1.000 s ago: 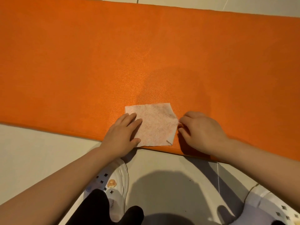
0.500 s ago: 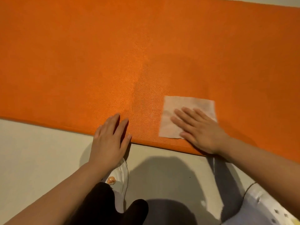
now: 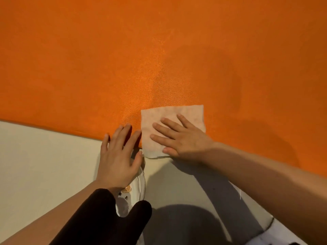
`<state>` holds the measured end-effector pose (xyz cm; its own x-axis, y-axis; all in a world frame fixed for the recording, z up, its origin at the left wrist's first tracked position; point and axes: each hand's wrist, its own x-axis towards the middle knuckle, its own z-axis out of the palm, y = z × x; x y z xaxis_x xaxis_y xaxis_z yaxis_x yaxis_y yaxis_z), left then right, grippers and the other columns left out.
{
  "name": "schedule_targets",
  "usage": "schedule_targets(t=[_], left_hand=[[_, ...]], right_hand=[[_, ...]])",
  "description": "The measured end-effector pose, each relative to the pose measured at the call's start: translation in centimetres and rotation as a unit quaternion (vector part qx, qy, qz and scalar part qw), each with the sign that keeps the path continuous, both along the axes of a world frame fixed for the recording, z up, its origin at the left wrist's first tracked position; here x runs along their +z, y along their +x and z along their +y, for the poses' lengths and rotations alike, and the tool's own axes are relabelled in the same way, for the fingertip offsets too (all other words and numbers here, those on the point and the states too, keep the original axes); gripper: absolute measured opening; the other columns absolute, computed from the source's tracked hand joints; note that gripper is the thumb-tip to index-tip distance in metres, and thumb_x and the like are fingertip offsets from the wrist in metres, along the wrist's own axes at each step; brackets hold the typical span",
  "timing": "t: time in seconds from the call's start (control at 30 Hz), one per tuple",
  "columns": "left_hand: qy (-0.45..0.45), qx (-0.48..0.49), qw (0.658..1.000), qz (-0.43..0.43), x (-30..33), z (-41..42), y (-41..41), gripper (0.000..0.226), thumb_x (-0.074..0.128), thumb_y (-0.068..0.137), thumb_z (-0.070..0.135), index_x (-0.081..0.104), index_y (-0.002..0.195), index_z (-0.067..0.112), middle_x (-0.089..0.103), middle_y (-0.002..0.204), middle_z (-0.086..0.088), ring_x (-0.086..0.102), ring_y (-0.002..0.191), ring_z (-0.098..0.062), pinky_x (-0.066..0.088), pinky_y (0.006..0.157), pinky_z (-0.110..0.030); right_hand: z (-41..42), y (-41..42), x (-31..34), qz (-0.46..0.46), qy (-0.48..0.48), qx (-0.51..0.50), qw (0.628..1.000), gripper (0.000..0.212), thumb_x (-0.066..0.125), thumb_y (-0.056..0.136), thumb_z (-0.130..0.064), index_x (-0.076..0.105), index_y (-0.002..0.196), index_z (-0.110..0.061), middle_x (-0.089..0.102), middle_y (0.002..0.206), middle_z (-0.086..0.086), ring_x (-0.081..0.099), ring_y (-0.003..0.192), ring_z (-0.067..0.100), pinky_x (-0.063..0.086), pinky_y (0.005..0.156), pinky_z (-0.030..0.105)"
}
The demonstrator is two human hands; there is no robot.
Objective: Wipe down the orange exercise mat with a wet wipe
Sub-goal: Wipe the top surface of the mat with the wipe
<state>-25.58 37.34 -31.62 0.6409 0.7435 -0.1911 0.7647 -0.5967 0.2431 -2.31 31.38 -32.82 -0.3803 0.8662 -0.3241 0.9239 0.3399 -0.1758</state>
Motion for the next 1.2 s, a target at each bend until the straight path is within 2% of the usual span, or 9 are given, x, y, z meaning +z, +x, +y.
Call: schedule_targets(t=[0.07, 0.13, 0.27, 0.5, 0.67, 0.93, 1.0, 1.1, 1.2], left_hand=[[0.014, 0.0, 1.0, 0.008, -0.1, 0.0, 0.0, 0.059, 0.038, 0.091, 0.044, 0.045, 0.146, 0.023, 0.035, 0.156, -0.007, 0.022, 0.148, -0.025, 0.012, 0.116, -0.061], [0.025, 0.0, 1.0, 0.006, -0.2, -0.1, 0.0, 0.059, 0.038, 0.09, 0.043, 0.045, 0.145, 0.024, 0.036, 0.156, -0.007, 0.024, 0.148, -0.026, 0.01, 0.115, -0.064], [0.023, -0.003, 1.0, -0.01, -0.6, -0.2, -0.3, 0.06, 0.037, 0.089, 0.042, 0.046, 0.145, 0.024, 0.038, 0.155, -0.007, 0.024, 0.147, -0.026, 0.01, 0.114, -0.065], [-0.006, -0.008, 1.0, -0.005, -0.6, 0.2, -0.3, 0.062, 0.036, 0.088, 0.045, 0.046, 0.145, 0.025, 0.037, 0.155, -0.008, 0.02, 0.147, -0.026, 0.015, 0.114, -0.063], [-0.014, -0.002, 1.0, 0.002, -0.4, 0.2, -0.1, 0.062, 0.036, 0.087, 0.045, 0.047, 0.145, 0.026, 0.037, 0.155, -0.007, 0.021, 0.147, -0.026, 0.015, 0.115, -0.062], [-0.008, -0.012, 1.0, -0.002, -0.4, 0.3, 0.0, 0.062, 0.038, 0.087, 0.044, 0.051, 0.143, 0.022, 0.041, 0.153, -0.01, 0.024, 0.145, -0.027, 0.019, 0.112, -0.065], [-0.007, -0.008, 1.0, 0.004, -0.3, 0.2, 0.1, 0.062, 0.038, 0.087, 0.045, 0.05, 0.144, 0.023, 0.04, 0.153, -0.01, 0.023, 0.145, -0.027, 0.019, 0.113, -0.064], [-0.006, -0.001, 1.0, 0.019, -0.1, 0.0, 0.3, 0.063, 0.037, 0.087, 0.046, 0.049, 0.144, 0.023, 0.04, 0.154, -0.009, 0.023, 0.146, -0.027, 0.02, 0.114, -0.062], [-0.003, -0.003, 0.999, 0.033, 0.0, 0.0, 0.4, 0.063, 0.036, 0.087, 0.047, 0.049, 0.144, 0.023, 0.039, 0.154, -0.009, 0.023, 0.146, -0.027, 0.02, 0.114, -0.062]], right_hand=[[2.0, -2.5, 0.5, -0.028, -0.052, -0.005, 0.998, 0.056, 0.01, 0.104, -0.047, -0.005, 0.156, -0.033, -0.018, 0.163, -0.004, -0.017, 0.15, 0.021, -0.017, 0.115, 0.051], [1.8, -2.3, 0.6, -0.033, -0.043, -0.001, 0.999, 0.057, 0.005, 0.102, -0.046, -0.007, 0.156, -0.032, -0.02, 0.161, -0.004, -0.017, 0.149, 0.021, -0.018, 0.115, 0.05], [-4.2, 3.6, 0.0, -0.034, -0.031, 0.024, 0.999, 0.057, 0.018, 0.102, -0.045, 0.027, 0.154, -0.026, 0.017, 0.161, 0.001, 0.021, 0.149, 0.027, 0.008, 0.117, 0.05], [-16.2, 10.7, 2.2, -0.063, -0.029, -0.027, 0.997, 0.055, 0.021, 0.105, -0.047, 0.029, 0.154, -0.023, 0.033, 0.157, 0.003, 0.021, 0.148, 0.025, 0.013, 0.118, 0.049], [-12.5, 8.1, 2.2, -0.043, 0.001, -0.038, 0.998, 0.055, 0.023, 0.103, -0.045, 0.043, 0.147, -0.021, 0.04, 0.152, 0.004, 0.029, 0.145, 0.027, 0.018, 0.115, 0.052], [-4.5, 4.3, 1.2, -0.028, -0.078, -0.07, 0.994, 0.061, 0.028, 0.096, -0.052, 0.05, 0.143, -0.02, 0.046, 0.15, 0.009, 0.046, 0.135, 0.034, 0.033, 0.112, 0.055], [-2.9, 4.0, 1.7, -0.03, -0.108, -0.068, 0.991, 0.068, 0.014, 0.095, -0.057, 0.037, 0.15, -0.026, 0.031, 0.158, 0.005, 0.033, 0.144, 0.031, 0.023, 0.113, 0.061], [-1.9, 4.1, 1.2, -0.019, -0.096, -0.08, 0.992, 0.077, -0.015, 0.081, -0.063, -0.009, 0.154, -0.037, -0.016, 0.163, -0.008, -0.013, 0.151, 0.019, -0.011, 0.115, 0.062], [-0.9, 3.1, 0.8, -0.022, -0.083, -0.107, 0.991, 0.074, -0.014, 0.083, -0.064, -0.016, 0.152, -0.038, -0.026, 0.16, -0.009, -0.021, 0.148, 0.017, -0.017, 0.113, 0.063]])
